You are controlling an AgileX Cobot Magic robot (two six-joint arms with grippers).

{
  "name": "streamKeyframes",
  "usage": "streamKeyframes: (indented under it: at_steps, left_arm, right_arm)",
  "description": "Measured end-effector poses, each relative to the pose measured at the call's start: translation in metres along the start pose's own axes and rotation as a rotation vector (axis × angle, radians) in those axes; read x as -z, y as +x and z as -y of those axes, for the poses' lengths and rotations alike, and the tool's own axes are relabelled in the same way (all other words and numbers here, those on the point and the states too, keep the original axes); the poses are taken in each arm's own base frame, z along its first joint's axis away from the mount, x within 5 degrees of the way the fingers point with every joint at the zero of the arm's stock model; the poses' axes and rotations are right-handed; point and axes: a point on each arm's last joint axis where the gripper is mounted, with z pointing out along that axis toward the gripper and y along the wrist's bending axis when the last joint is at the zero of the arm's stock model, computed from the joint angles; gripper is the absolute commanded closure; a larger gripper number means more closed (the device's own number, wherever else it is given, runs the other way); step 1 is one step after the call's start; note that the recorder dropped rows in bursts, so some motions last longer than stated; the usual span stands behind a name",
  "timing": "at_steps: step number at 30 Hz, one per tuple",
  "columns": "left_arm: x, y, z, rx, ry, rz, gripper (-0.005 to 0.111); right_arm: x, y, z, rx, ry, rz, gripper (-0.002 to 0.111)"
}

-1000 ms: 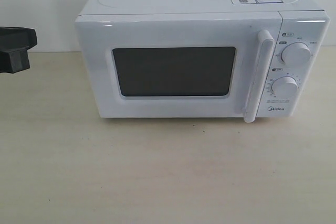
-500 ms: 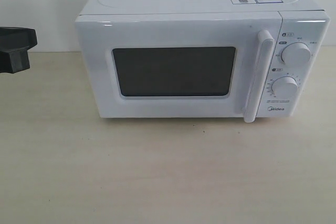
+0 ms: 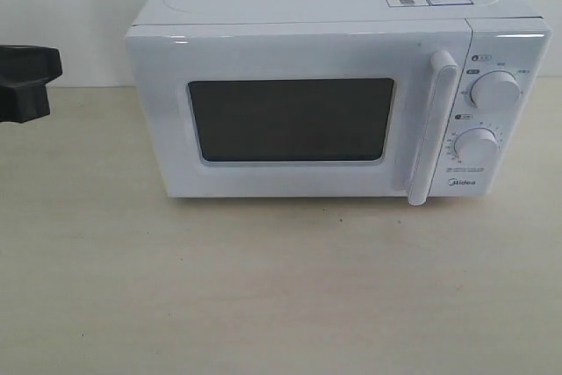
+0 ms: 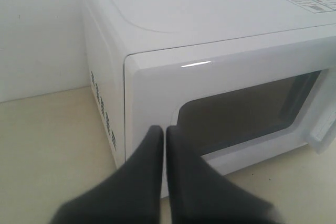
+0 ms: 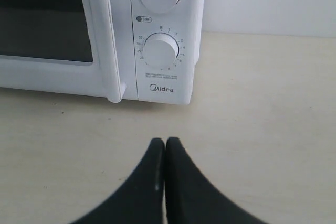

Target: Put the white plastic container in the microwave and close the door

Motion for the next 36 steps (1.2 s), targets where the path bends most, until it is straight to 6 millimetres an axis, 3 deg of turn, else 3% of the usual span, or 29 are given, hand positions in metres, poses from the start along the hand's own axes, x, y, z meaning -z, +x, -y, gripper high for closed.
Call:
streamKeyframes:
  at_steps: [7, 15, 19, 24, 31, 34, 36]
  left_arm:
    - [0.016, -0.006, -0.01, -0.078, -0.117, 0.046, 0.102]
    - [0.086, -0.014, -0.019, -0.049, -0.296, 0.278, 0.102]
    - [0.126, 0.001, -0.009, -0.059, -0.322, 0.423, 0.102]
    - [0.162, 0.041, 0.003, -0.08, -0.321, 0.588, 0.102]
    - [0.157, 0.055, 0.001, -0.027, -0.309, 0.573, 0.102]
    - [0.151, 0.055, 0.0, 0.06, -0.287, 0.555, 0.102]
    - [0.149, 0.055, -0.001, 0.215, -0.239, 0.564, 0.102]
  right_arm:
    - [0.0, 0.0, 0.0, 0.0, 0.0, 0.0, 0.109]
    - [0.0, 0.0, 0.0, 0.0, 0.0, 0.0, 0.109]
    - [0.0, 0.0, 0.0, -0.004, 0.0, 0.0, 0.109]
    - [0.0, 0.0, 0.0, -0.008, 0.0, 0.0, 0.109]
    - [0.0, 0.0, 0.0, -0.01, -0.001, 0.004, 0.109]
    - [0.0, 0.0, 0.0, -0.01, -0.001, 0.004, 0.109]
    - [0.0, 0.0, 0.0, -0.01, -0.001, 0.004, 0.109]
